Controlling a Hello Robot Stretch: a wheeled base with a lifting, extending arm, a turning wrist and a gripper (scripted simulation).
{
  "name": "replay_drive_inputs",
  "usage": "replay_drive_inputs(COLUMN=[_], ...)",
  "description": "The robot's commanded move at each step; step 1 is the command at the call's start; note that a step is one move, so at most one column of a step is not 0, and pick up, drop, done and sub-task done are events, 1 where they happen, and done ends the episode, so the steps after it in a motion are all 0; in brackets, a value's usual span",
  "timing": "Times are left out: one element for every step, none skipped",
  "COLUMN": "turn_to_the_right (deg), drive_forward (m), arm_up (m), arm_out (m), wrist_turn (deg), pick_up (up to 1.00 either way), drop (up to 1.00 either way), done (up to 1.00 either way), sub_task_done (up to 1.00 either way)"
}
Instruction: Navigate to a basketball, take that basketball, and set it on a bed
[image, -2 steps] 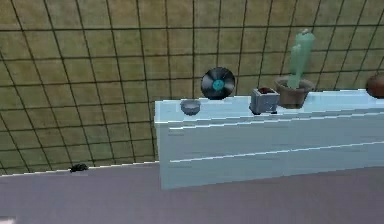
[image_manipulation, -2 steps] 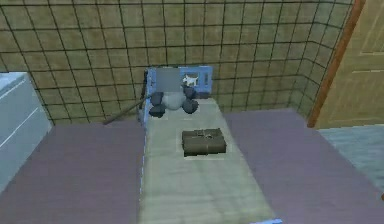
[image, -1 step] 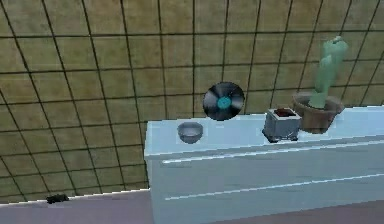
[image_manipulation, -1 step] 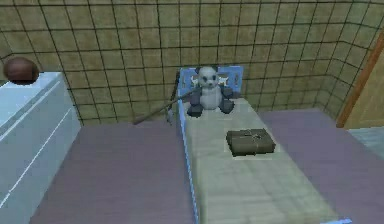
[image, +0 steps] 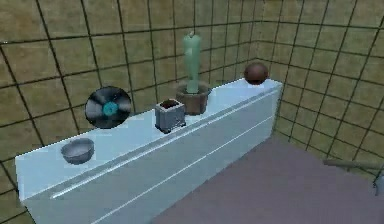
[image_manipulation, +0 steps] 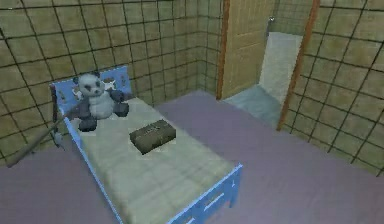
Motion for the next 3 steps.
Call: replay_drive_inputs(turn_to_the_right=[0.0, 42.0, 0.0], drive_forward=[0.4, 0.0, 0.95], arm_up=[0.0, 0.0, 0.0], arm_out=[0.0, 0.0, 0.0], wrist_turn=[0.0, 0.0, 0.0], pick_up=[0.0, 0.0, 0.0], drop=[0.0, 0.0, 0.0], done=[0.0, 0.0, 0.0], sub_task_done=[0.0, 0.0, 0.0])
